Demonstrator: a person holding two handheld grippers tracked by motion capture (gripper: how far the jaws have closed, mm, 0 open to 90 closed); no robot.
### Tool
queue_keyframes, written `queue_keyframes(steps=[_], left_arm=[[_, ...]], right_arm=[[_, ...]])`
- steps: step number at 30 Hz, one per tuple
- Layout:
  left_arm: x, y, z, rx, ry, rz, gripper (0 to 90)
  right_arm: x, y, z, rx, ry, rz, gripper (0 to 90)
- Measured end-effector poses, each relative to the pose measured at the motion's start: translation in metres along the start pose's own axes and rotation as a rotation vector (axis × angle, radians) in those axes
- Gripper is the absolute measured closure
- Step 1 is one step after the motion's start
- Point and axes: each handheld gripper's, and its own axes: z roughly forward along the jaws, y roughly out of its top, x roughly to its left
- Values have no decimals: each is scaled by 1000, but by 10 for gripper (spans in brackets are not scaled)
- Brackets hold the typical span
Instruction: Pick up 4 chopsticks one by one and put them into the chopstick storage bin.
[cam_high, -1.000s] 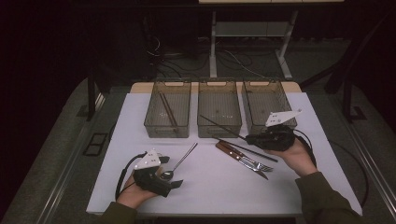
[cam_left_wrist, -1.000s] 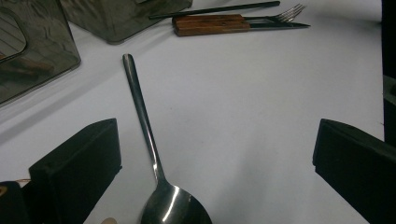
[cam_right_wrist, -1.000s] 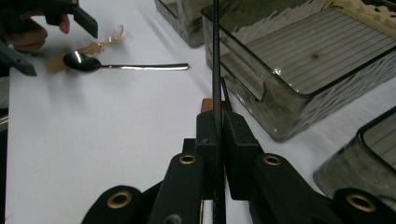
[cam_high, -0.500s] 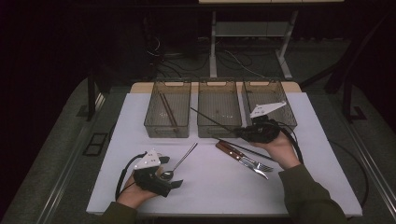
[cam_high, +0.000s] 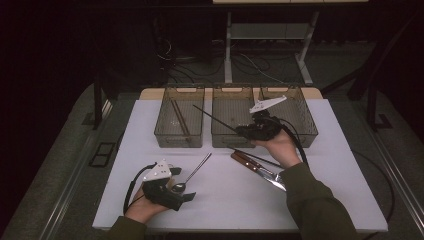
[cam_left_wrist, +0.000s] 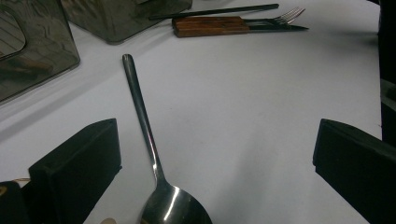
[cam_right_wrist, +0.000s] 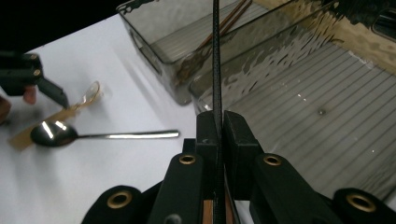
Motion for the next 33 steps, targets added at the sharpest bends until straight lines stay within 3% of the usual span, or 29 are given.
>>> queue_keyframes(steps=[16,33], left_arm=[[0,1,-2,-7,-2,-8,1],[1,1,-3,-22,-11,-8,1]], right_arm=[[3,43,33,32,-72,20,845],[0,89,99,89,-150,71,845]])
